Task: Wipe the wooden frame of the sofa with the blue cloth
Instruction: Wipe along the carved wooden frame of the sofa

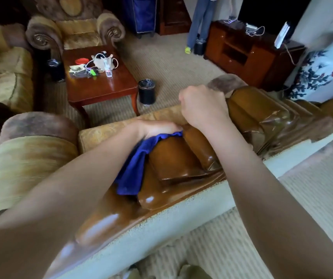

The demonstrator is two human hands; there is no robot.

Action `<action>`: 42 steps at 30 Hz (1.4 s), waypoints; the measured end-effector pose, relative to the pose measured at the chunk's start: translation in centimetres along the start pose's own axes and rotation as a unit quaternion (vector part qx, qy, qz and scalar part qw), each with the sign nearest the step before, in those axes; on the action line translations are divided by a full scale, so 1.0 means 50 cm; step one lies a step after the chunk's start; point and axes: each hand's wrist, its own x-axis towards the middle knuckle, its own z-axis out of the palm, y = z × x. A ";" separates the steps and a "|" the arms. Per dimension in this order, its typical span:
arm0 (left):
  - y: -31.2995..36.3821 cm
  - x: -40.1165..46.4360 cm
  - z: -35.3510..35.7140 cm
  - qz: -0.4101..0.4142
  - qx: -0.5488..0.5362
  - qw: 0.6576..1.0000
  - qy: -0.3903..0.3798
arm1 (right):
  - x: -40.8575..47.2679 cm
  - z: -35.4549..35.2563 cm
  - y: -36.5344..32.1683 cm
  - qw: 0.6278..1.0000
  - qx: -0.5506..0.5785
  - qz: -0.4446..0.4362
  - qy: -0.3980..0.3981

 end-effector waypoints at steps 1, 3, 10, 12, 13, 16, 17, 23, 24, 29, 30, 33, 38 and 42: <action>-0.004 -0.002 -0.001 0.015 -0.003 1.000 -0.007 | 0.003 0.000 0.000 1.000 -0.002 0.008 0.012; -0.016 -0.017 0.003 0.055 -0.061 0.996 -0.015 | 0.004 0.000 -0.004 0.999 -0.001 0.029 0.025; -0.049 -0.073 0.036 0.249 -0.091 0.953 0.149 | -0.014 -0.011 -0.015 0.962 0.133 0.133 0.198; -0.063 -0.078 0.070 0.326 -0.058 0.911 0.246 | -0.021 -0.015 -0.016 0.944 0.152 0.169 0.238; -0.064 -0.082 0.083 0.361 -0.015 0.890 0.277 | -0.021 -0.017 -0.016 0.939 0.158 0.184 0.244; -0.053 -0.083 0.088 0.422 0.118 0.848 0.300 | -0.019 -0.023 -0.017 0.944 0.155 0.198 0.213; -0.045 -0.086 0.080 0.426 0.149 0.845 0.288 | -0.018 -0.023 -0.018 0.950 0.146 0.197 0.192; -0.038 -0.084 0.079 0.456 0.176 0.828 0.276 | -0.019 -0.020 -0.024 0.971 0.086 0.191 0.117; -0.040 -0.081 0.079 0.453 0.161 0.833 0.273 | -0.019 -0.019 -0.025 0.971 0.080 0.194 0.114; -0.071 -0.060 0.044 0.374 -0.024 0.887 0.270 | -0.020 -0.019 -0.023 0.964 0.084 0.212 0.140; -0.074 -0.062 0.044 0.375 -0.022 0.887 0.268 | -0.021 -0.020 -0.022 0.962 0.085 0.214 0.145; -0.065 -0.071 0.069 0.437 0.138 0.844 0.280 | -0.020 -0.013 -0.023 0.967 0.071 0.205 0.135; -0.048 -0.063 0.072 0.464 0.161 0.829 0.269 | -0.020 -0.013 -0.022 0.964 0.082 0.206 0.150; -0.078 -0.012 0.039 0.336 -0.057 0.914 0.222 | -0.018 -0.012 -0.014 0.957 0.065 0.223 0.174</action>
